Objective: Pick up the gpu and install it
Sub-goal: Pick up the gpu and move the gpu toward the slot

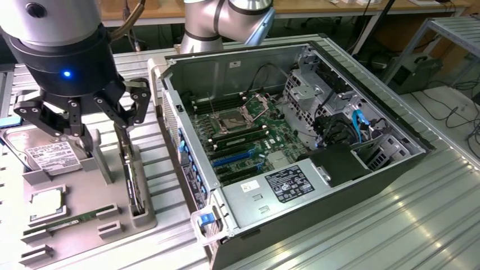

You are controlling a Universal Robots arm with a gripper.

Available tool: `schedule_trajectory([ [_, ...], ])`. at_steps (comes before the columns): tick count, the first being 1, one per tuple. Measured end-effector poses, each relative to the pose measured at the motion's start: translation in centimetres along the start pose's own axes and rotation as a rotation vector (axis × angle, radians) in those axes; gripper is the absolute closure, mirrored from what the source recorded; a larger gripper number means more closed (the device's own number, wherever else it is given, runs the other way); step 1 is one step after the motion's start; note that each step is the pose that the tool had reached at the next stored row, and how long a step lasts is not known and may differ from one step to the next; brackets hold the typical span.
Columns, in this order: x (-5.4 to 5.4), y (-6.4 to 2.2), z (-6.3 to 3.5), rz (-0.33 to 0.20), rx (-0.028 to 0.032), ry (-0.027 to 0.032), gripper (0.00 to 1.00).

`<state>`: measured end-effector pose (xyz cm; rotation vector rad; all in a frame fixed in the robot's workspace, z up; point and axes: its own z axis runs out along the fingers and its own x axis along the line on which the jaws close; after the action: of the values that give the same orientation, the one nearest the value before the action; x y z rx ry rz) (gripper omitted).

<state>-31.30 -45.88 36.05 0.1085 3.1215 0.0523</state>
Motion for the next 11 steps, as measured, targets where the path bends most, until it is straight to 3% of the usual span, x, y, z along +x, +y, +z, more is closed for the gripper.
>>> schedule_trajectory([
  [3, 0.0, 0.41, 0.46, -0.006, 0.0030, 0.0000, 0.46],
  [10, 0.1, 1.44, 1.12, -0.010, 0.0036, 0.0000, 0.46],
  [11, 0.2, 2.50, 1.55, -0.014, 0.0037, 0.0001, 0.46],
])
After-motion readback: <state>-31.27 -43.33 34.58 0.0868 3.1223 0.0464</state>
